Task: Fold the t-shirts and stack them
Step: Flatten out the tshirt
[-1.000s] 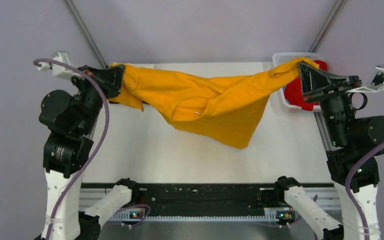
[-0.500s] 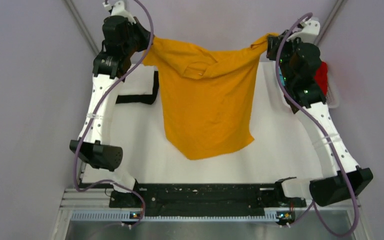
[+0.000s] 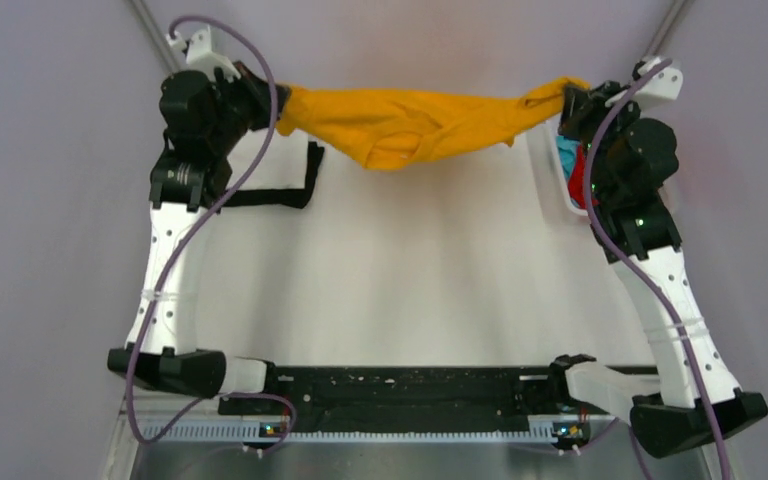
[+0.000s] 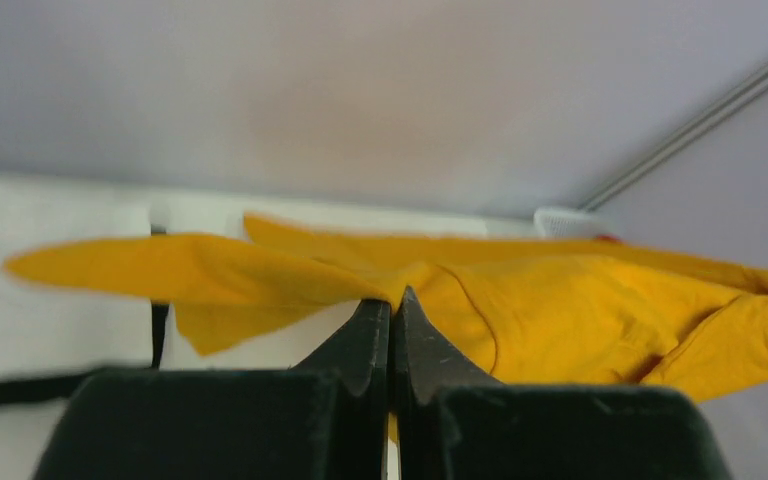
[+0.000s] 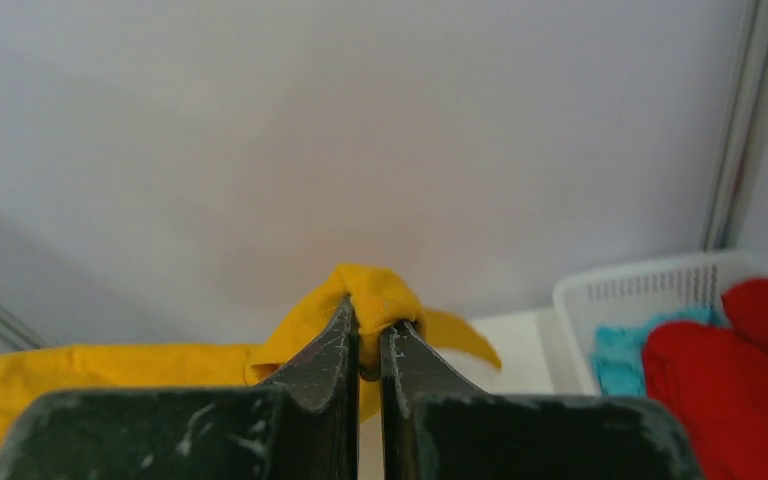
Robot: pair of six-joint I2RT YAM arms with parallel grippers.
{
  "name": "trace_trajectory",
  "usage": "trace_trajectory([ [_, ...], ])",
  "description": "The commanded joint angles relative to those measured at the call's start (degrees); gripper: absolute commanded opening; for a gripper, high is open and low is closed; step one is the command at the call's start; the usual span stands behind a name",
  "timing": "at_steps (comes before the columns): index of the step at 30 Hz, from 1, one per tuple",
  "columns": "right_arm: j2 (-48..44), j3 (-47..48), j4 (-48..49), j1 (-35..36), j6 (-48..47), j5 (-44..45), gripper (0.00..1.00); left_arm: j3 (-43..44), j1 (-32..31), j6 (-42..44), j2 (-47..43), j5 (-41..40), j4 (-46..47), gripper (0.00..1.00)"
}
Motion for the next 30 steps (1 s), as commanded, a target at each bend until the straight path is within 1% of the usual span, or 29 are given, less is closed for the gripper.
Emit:
trace_trajectory([
  [1,-10.0,-13.3,-15.7,-0.6,8.2,1.7,0.0,-27.9,0.1,-1.9,-11.5,-1.6,1.7,0.0],
  [3,-15.4,-21.7,-21.6,-0.6,14.4,-0.3,0.0,-42.6,0.1,-5.7,-16.0,-2.2,2.9,0.0],
  [5,-20.4,-30.4,-26.8,-0.6,18.4,-2.9,0.0,-55.5,0.0,-7.7,-18.5,1.9,6.5,0.0],
  [6,-22.5,-34.4,-29.0,-0.6,20.2,-3.0,0.0,-61.1,0.0,-8.9,-19.2,2.0,7.2,0.0],
  [7,-24.3,-38.4,-30.6,-0.6,21.6,-2.7,0.04,-65.1,0.0,-10.3,-19.4,1.3,7.4,0.0],
  [8,-25.7,-41.2,-32.7,-0.6,23.0,-1.9,0.14,-68.9,0.0,-11.0,-19.4,0.7,8.0,0.04],
  [9,-26.3,-43.2,-34.9,-0.6,24.3,-0.9,0.25,-71.6,0.0,-10.8,-19.0,0.5,8.5,0.19],
  [10,-26.5,-44.3,-37.1,-0.6,24.7,0.5,0.39,-72.9,0.0,-10.8,-18.3,0.2,7.4,0.35],
  [11,-26.3,-44.7,-39.1,-0.6,24.8,2.2,0.51,-72.9,0.0,-9.8,-17.5,0.6,5.0,0.49],
  [12,-26.0,-44.5,-41.7,-0.6,25.7,4.7,0.64,-72.2,-0.1,-9.5,-16.8,0.1,2.7,0.53],
  [13,-25.9,-44.1,-44.2,-0.6,27.1,7.6,0.73,-71.5,-0.1,-9.5,-16.4,-0.3,0.9,0.63],
  [14,-26.1,-43.4,-45.8,-0.6,28.1,9.5,0.78,-70.5,-0.3,-9.3,-16.8,-0.8,-0.2,0.92],
  [15,-26.5,-43.0,-46.5,-0.6,28.4,10.5,0.82,-69.9,-0.4,-9.1,-17.5,-1.0,-0.5,0.98],
  [17,-27.6,-41.7,-46.9,-0.6,28.7,10.8,0.95,-68.8,-0.5,-9.5,-19.7,-0.9,-0.8,0.99],
  [18,-27.8,-41.1,-46.6,-0.6,28.2,9.7,0.98,-68.4,-0.7,-9.7,-20.8,-0.4,-0.8,0.99],
  [20,-27.8,-40.4,-44.2,-0.5,25.1,4.9,0.99,-67.9,-1.6,-10.1,-22.8,0.1,-0.6,0.99],
  [22,-27.0,-41.2,-40.5,-0.1,23.2,-1.7,0.99,-67.8,-3.1,-10.6,-23.8,0.9,0.5,0.99],
  [24,-25.0,-43.1,-36.0,3.4,22.7,-6.9,0.99,-68.6,-5.0,-11.4,-23.4,3.4,4.5,0.99],
  [25,-23.6,-44.0,-34.0,6.9,23.1,-6.8,0.99,-68.8,-6.2,-11.8,-22.5,4.3,6.5,0.99],
  [28,-16.1,-44.6,-29.7,20.4,25.5,2.7,0.99,-66.7,-11.0,-12.2,-16.4,5.2,10.4,0.99],
  [29,-12.2,-44.0,-29.6,23.2,27.1,4.9,0.99,-65.1,-12.1,-11.9,-13.6,5.7,11.1,0.99],
  [30,-7.0,-43.1,-29.7,24.3,29.0,5.5,0.99,-63.6,-13.0,-11.7,-9.2,6.2,11.5,0.99],
])
